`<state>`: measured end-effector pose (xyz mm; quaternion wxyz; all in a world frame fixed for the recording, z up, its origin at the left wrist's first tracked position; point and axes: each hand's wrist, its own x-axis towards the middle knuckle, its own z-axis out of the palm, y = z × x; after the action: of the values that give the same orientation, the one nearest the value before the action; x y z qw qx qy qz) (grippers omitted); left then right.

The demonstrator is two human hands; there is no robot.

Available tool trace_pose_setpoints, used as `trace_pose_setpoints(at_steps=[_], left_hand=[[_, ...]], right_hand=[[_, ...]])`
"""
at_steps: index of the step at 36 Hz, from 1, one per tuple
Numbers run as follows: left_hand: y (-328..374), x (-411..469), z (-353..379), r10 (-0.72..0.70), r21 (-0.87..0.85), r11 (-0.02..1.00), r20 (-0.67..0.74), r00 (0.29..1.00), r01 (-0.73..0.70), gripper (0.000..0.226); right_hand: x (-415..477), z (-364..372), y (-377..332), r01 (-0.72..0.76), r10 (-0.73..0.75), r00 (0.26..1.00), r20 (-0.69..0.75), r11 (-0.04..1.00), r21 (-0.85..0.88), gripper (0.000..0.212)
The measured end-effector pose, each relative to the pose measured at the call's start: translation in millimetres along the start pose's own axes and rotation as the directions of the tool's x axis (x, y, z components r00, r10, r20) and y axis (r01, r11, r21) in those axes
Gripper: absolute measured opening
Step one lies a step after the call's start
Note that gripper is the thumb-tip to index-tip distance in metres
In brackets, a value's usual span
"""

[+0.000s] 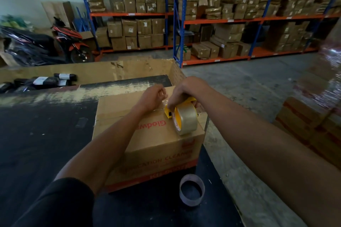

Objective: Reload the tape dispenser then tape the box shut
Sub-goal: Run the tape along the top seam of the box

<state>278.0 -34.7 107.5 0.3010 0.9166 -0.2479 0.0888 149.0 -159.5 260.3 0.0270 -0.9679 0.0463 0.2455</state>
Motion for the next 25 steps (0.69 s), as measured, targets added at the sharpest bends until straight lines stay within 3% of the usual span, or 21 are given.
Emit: trace_pose_setpoints(at_steps=[2, 4, 10, 16, 19, 22, 25], left_hand=[[-1, -12, -5, 0.155, 0.014, 0.988, 0.079, 0.985, -0.157, 0.012], [-3, -25, -6, 0.211, 0.04, 0.974, 0.208, 0.955, -0.224, 0.021], [-11, -38, 1, 0.053, 0.301, 0.938, 0.361, 0.931, -0.17, 0.04], [-10, -37, 4, 0.006, 0.319, 0.937, 0.395, 0.918, -0.144, 0.046], [-9, -36, 4, -0.031, 0.335, 0.935, 0.402, 0.915, -0.115, 0.049], [-4, -38, 4, -0.05, 0.355, 0.928, 0.421, 0.906, -0.114, 0.051], [-2, -39, 3, -0.063, 0.342, 0.935, 0.433, 0.899, -0.099, 0.052]], right_hand=[[-2, -4, 1, -0.003, 0.003, 1.0, 0.012, 1.0, 0.001, 0.073], [-4, -6, 2, -0.009, 0.009, 0.999, 0.046, 1.0, 0.001, 0.076], [-5, -3, -4, -0.004, 0.005, 1.0, -0.024, 0.999, 0.038, 0.063], [-15, 8, -4, -0.031, 0.031, 1.0, -0.001, 0.995, 0.095, 0.058], [-6, 14, 0, -0.005, 0.033, 0.987, -0.158, 0.985, 0.17, 0.045], [-16, 14, -1, -0.069, 0.069, 0.998, 0.008, 0.993, 0.099, 0.044], [-23, 19, -3, -0.06, 0.056, 0.996, 0.063, 0.996, 0.064, 0.042]])
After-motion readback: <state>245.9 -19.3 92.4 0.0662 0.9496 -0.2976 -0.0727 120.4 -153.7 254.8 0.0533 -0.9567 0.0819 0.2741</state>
